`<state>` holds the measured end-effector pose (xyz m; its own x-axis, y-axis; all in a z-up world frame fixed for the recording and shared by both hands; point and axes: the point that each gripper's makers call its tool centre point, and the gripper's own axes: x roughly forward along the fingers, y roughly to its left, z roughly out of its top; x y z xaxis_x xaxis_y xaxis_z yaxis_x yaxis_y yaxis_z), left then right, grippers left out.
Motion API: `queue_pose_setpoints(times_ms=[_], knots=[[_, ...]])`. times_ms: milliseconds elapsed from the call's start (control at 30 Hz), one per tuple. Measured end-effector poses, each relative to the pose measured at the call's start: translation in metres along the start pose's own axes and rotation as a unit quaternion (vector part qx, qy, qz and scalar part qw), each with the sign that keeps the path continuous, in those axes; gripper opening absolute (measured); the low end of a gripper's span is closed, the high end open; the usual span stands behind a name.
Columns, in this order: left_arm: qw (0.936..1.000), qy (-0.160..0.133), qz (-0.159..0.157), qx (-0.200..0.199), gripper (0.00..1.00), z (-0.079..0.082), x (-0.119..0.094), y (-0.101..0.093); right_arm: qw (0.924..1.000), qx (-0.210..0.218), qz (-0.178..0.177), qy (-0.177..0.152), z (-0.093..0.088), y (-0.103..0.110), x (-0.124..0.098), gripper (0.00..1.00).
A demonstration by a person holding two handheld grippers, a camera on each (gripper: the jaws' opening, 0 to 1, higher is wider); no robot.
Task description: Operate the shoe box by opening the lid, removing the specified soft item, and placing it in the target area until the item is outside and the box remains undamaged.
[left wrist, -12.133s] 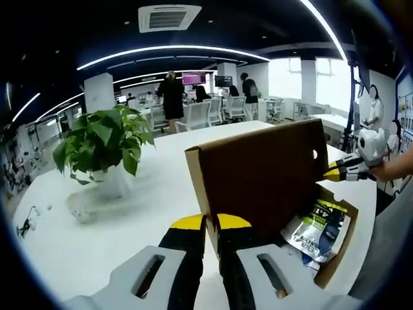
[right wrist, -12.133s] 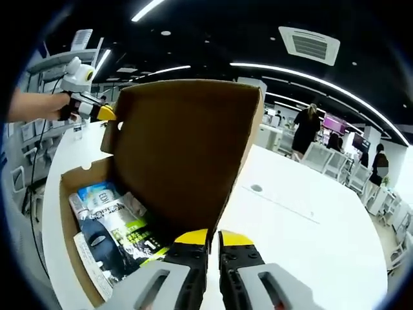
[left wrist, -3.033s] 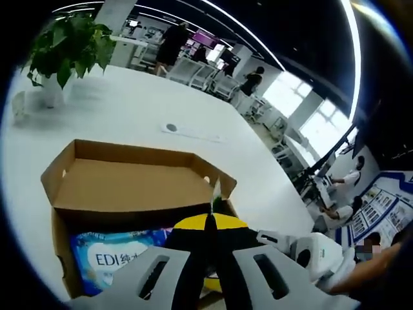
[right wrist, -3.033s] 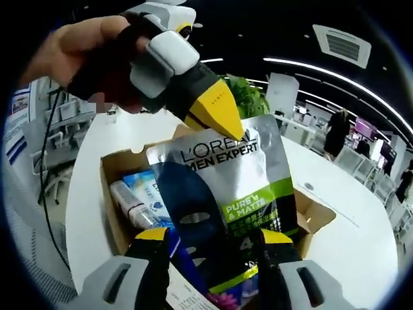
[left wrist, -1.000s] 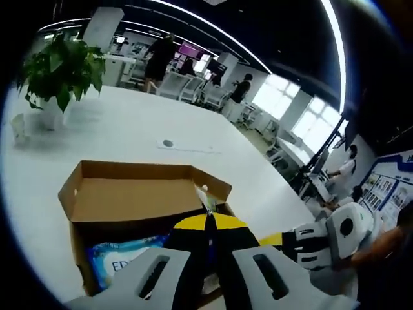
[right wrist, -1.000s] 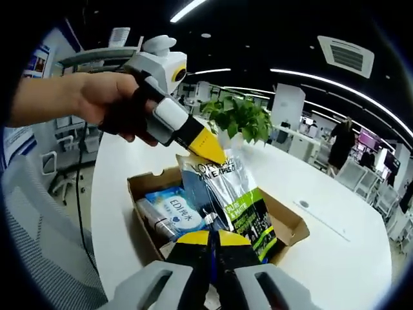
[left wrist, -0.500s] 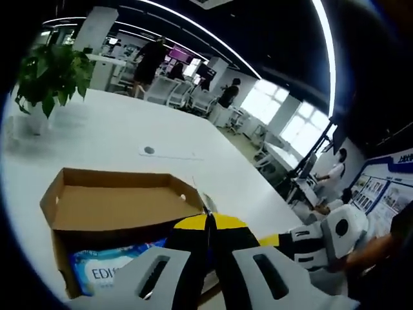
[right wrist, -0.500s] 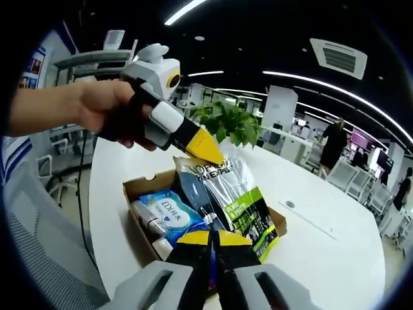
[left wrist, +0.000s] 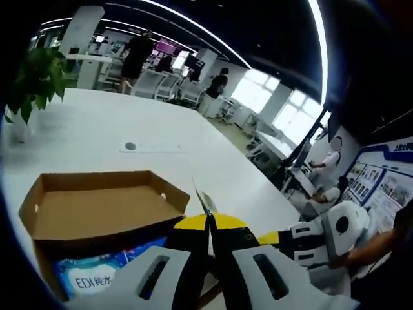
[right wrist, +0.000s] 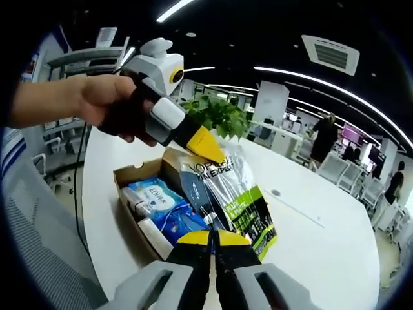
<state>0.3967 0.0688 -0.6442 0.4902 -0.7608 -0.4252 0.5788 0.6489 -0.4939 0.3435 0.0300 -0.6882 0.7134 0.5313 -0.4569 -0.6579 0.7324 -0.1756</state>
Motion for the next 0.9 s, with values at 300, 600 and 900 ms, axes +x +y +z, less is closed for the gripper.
queue_pose_setpoints(times_ms=[300, 600, 900], knots=[[0.9997, 0.024, -0.005, 0.006, 0.00, -0.013, 0.020, -0.006, 0.9998, 0.008, -0.008, 0.019, -0.022, -0.012, -0.005, 0.00], [0.9984, 0.050, -0.010, 0.025, 0.00, -0.021, 0.039, -0.015, 0.9992, 0.023, -0.014, 0.031, -0.040, -0.023, -0.008, 0.00], [0.9962, 0.076, -0.008, 0.041, 0.00, -0.034, 0.054, -0.017, 0.9982, 0.031, -0.017, 0.049, -0.062, -0.031, -0.007, 0.00]])
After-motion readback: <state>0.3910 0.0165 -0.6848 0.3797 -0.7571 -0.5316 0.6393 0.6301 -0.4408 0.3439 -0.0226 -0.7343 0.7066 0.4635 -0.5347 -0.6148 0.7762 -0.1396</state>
